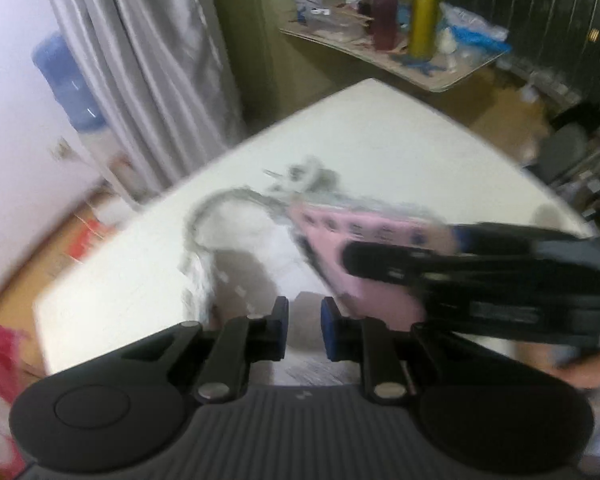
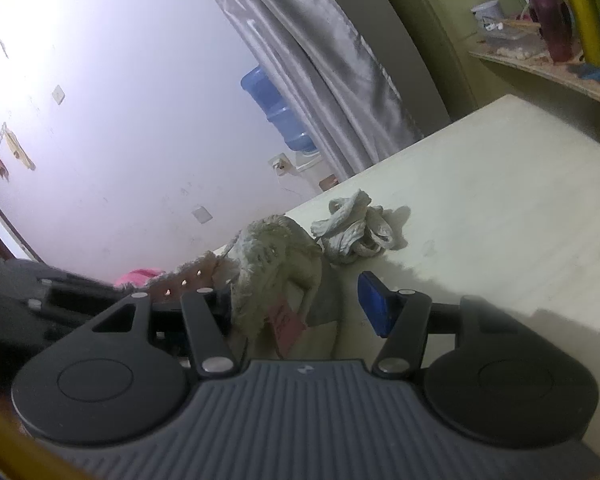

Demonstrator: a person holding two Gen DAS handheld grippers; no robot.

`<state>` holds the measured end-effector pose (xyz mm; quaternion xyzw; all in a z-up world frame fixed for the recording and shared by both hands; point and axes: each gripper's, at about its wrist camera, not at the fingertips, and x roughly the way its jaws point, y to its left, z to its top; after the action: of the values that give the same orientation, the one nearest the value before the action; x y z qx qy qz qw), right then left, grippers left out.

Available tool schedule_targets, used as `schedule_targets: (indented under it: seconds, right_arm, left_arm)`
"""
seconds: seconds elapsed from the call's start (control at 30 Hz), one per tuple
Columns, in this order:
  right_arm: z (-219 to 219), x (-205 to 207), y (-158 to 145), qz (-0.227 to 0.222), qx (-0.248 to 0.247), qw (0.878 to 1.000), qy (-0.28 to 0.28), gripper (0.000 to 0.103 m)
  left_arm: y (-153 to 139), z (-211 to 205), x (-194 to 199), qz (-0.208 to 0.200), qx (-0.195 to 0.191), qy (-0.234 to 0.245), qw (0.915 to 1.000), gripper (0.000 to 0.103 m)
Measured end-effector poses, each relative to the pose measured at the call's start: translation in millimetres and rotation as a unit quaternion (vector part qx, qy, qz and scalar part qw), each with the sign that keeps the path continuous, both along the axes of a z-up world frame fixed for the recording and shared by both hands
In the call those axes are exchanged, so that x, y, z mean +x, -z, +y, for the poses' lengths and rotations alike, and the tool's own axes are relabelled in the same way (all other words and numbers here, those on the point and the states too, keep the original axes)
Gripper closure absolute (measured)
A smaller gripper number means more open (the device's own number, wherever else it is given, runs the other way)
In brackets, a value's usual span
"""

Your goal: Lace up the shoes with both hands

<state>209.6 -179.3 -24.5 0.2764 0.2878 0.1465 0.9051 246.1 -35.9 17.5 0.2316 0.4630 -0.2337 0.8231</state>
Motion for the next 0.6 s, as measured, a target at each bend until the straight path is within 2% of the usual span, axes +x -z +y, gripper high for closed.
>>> schedule_targets:
  seconds: [0.13, 0.23, 0.3, 0.37, 0.4, 0.47, 0.53, 0.6]
  right_arm:
    - [0.2, -0.7, 0.7, -0.003, -0.005, 1.0, 0.0, 0.045]
    - [1.0, 0.0, -0.2, -0.003, -0.01, 1.0, -0.003, 0.045]
    - [1.1, 0.0, -1.1, -0.003, -0.013, 1.0, -0.004, 0.045]
    - [1.7, -0.1, -2.0, -0.004, -0.016, 1.0, -0.006, 0.045]
    - [1.9, 0.0, -2.5, -0.003, -0.017, 1.0, -0.007, 0.045]
    - [0.3, 1.1, -3.6, -0.001, -0.017, 1.0, -0.014, 0.045]
    - [-3.7, 2.6, -5.1, 0.006, -0.011, 1.0, -0.021, 0.045]
    - [-13.3, -1.8, -10.4, 0.002, 0.007, 1.0, -0.015, 0.045]
  left_arm:
    - [3.1, -1.8, 4.0, -0.007, 0.002, -0.002, 1.0, 0.089]
    - [-1.3, 3.4, -1.5, 0.009, -0.006, 0.004, 0.9999, 0.088]
    - [-9.4, 12.5, -5.7, 0.028, -0.027, 0.0, 0.9992, 0.085]
    - [-20.5, 25.3, -15.3, 0.038, -0.066, -0.004, 0.997, 0.079]
    - [-27.4, 32.0, -24.5, 0.029, -0.082, -0.007, 0.9962, 0.074]
    - [-38.8, 42.8, -45.2, -0.017, -0.085, -0.003, 0.9963, 0.066]
    - [-47.1, 55.3, -64.9, -0.057, -0.094, -0.005, 0.9939, 0.065]
    - [-51.3, 69.1, -76.2, -0.066, -0.131, -0.017, 0.9891, 0.065]
